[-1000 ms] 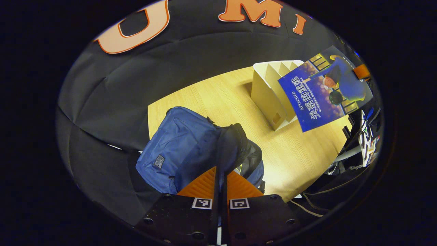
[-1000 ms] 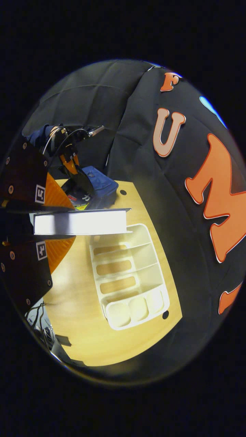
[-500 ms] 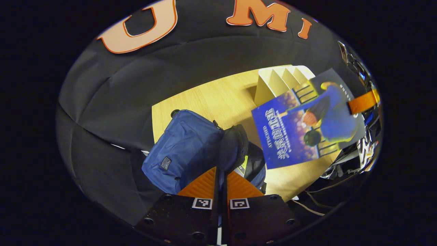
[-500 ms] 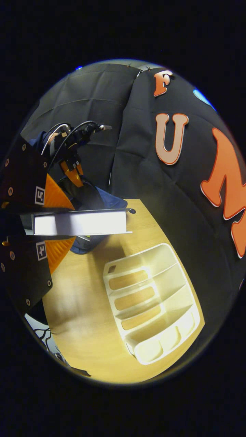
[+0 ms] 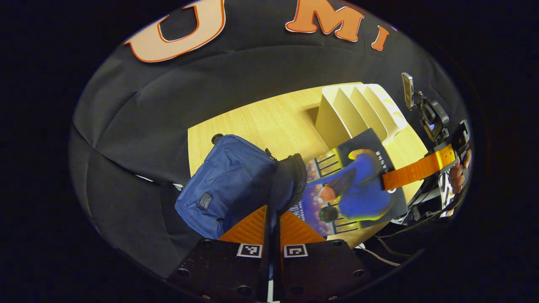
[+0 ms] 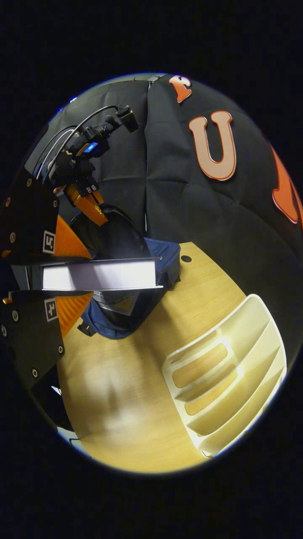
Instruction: Open the schoolbag, grab two books from the bookshelf and put them into the schoolbag.
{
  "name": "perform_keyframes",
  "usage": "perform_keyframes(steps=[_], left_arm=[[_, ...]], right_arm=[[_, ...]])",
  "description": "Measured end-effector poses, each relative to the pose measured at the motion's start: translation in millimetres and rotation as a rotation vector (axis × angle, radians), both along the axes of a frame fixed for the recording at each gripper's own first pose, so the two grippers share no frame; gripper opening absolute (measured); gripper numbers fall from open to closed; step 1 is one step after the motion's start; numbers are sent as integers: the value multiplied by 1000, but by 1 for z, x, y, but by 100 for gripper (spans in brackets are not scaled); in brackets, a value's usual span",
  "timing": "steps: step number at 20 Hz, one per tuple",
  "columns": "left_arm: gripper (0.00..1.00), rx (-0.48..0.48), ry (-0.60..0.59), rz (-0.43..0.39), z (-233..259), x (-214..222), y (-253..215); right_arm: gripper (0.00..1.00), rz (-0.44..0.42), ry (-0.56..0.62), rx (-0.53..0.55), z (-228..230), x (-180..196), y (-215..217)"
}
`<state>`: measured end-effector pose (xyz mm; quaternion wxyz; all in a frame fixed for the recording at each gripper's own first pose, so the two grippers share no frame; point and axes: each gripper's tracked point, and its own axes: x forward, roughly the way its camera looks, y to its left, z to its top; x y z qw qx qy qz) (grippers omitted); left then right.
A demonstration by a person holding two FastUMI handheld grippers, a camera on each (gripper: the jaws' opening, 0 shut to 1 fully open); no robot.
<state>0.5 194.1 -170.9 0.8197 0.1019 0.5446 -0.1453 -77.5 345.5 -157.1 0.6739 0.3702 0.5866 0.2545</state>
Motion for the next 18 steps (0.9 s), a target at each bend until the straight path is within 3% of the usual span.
perform_keyframes(steps=[6, 11, 18], left_arm=[[5, -17, -14, 4, -4, -5, -1], [5, -35, -29, 9, -3, -12, -3], [5, -41, -37, -38, -4, -14, -17]], right_arm=[[23, -60, 32, 66, -34, -5, 56], [23, -98, -21, 104, -51, -5, 83], [23, -85, -41, 119, -70, -15, 111]])
